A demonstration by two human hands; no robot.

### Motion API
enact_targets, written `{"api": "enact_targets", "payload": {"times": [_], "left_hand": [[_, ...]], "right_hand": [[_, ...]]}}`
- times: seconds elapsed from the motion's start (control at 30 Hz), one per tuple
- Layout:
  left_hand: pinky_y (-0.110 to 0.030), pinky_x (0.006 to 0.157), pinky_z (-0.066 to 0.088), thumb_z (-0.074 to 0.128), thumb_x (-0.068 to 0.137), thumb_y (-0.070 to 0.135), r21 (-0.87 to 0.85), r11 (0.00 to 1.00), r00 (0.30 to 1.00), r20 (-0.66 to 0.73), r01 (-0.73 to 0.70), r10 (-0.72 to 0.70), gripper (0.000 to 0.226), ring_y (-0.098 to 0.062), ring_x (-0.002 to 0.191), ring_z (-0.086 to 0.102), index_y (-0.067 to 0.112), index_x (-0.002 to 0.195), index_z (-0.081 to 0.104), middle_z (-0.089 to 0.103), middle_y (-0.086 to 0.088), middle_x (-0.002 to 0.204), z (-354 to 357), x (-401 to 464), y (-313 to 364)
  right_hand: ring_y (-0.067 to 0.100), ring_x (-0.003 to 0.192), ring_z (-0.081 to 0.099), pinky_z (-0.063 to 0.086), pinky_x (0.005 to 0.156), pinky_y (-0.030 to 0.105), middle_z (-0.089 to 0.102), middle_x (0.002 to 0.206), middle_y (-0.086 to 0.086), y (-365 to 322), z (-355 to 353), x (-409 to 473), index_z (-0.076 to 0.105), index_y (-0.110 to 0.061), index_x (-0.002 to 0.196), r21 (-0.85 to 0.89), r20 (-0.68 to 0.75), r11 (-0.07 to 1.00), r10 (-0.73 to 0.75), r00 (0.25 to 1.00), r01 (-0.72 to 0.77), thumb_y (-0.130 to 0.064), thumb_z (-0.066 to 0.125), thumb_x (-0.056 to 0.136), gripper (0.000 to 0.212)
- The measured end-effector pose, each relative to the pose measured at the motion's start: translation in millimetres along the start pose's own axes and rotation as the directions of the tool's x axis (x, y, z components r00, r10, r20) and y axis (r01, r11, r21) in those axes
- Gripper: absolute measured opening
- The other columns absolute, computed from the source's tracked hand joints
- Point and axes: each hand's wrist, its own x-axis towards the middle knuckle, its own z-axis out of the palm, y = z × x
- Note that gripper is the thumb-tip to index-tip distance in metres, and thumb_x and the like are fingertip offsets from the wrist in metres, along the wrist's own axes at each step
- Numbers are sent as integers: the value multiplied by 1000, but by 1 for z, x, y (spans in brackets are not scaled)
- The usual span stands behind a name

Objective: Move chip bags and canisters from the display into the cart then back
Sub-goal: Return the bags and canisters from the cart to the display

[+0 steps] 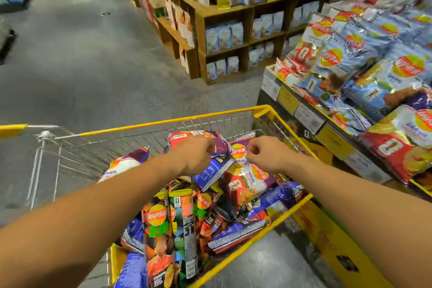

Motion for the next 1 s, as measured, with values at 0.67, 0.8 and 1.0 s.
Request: {"api": "enact_targets", "payload": {"times": [0.67,0.8,1.0], "left_hand": [[-41,103,40,58,95,28,114,993,961,269,35,-65,48,-36,128,45,3,133,42,49,-19,136,124,226,12],[-43,106,38,59,92,28,193,972,897,393,135,-202,59,-37,131,42,3,137,30,42,-21,142,149,258,5],[-38,97,46,65,85,41,203,965,861,448,165,-241,60,-36,122,51,8,129,39,53,-19,134,159,286,5]], "right_hand": [[32,139,41,37,110,34,33,156,17,138,69,129,24,0,151,-38,538,908,371,757,-418,-55,64,89,92],[27,140,39,35,109,31,31,158,9,165,88,146,17,-3,154,54,642,880,332,691,-473,-58,67,84,102],[19,97,62,54,71,27,63,130,11,179,88,163,56,-5,124,93,632,857,342,696,-506,-42,80,79,63]]}}
